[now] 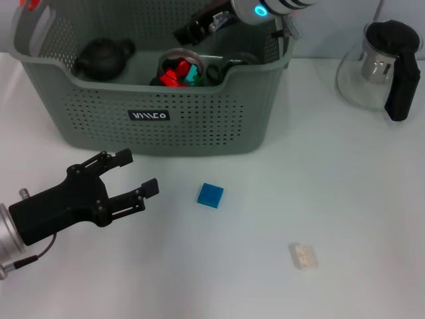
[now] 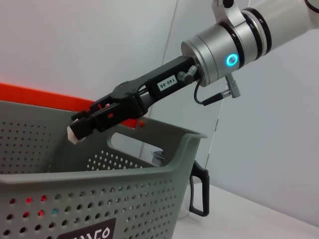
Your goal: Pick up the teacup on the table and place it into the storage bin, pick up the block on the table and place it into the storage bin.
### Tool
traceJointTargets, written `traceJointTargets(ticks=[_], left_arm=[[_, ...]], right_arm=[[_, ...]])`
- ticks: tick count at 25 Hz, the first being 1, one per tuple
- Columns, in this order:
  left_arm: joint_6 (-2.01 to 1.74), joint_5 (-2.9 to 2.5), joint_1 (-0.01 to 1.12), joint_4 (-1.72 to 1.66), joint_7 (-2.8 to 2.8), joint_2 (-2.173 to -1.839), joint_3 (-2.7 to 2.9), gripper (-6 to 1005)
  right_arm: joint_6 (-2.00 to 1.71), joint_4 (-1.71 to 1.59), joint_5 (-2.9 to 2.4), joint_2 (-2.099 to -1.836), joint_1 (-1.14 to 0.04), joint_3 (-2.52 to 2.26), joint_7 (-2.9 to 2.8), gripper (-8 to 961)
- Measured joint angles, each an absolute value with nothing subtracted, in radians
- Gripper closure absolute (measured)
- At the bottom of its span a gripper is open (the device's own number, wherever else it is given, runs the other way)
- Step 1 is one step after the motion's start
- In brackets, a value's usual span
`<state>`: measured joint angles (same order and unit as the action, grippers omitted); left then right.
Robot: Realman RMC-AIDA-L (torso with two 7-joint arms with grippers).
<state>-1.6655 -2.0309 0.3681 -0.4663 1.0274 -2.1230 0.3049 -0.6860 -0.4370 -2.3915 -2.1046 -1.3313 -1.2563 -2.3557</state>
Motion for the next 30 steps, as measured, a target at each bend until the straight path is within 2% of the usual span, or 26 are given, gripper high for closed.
traceJointTargets(ticks=[6, 11, 14, 19, 23, 27, 30], left_arm=[[-1.667, -2.031, 0.360, -0.466, 1.028, -2.123, 0.292, 127], [-1.669, -2.031, 0.357, -0.466, 1.029, -2.123, 0.291, 127], [-1.673, -2.031, 0.359, -0.467, 1.030, -2.123, 0.289, 127], [-1.669, -2.031, 0.362, -0.469, 1.031, -2.122, 0.271, 127], [-1.668, -2.031, 0.367, -0.469, 1.031, -2.118, 0.265, 127], [-1.666, -2.032, 0.378, -0.469, 1.031, -2.115, 0.265, 127], [-1.666, -2.033, 0.383, -0.468, 1.031, -2.114, 0.265, 127]], right_arm=[[-0.692, -0.531, -2.372, -2.108, -1.286, -1.262, -2.344, 475], [-0.779, -0.691, -2.298, -2.101, -1.192, -1.285, -2.335, 377], [-0.877, -0.941, -2.245, -2.103, -1.045, -1.305, -2.330, 359], [-1.125, -1.398, -2.027, -2.095, -0.700, -1.319, -2.230, 364], [-1.408, -1.555, -1.871, -2.087, -0.505, -1.180, -2.131, 368], [-1.699, -1.562, -1.887, -2.078, -0.453, -1.036, -2.082, 368], [-1.903, -1.563, -2.036, -2.069, -0.470, -1.006, -2.067, 369]])
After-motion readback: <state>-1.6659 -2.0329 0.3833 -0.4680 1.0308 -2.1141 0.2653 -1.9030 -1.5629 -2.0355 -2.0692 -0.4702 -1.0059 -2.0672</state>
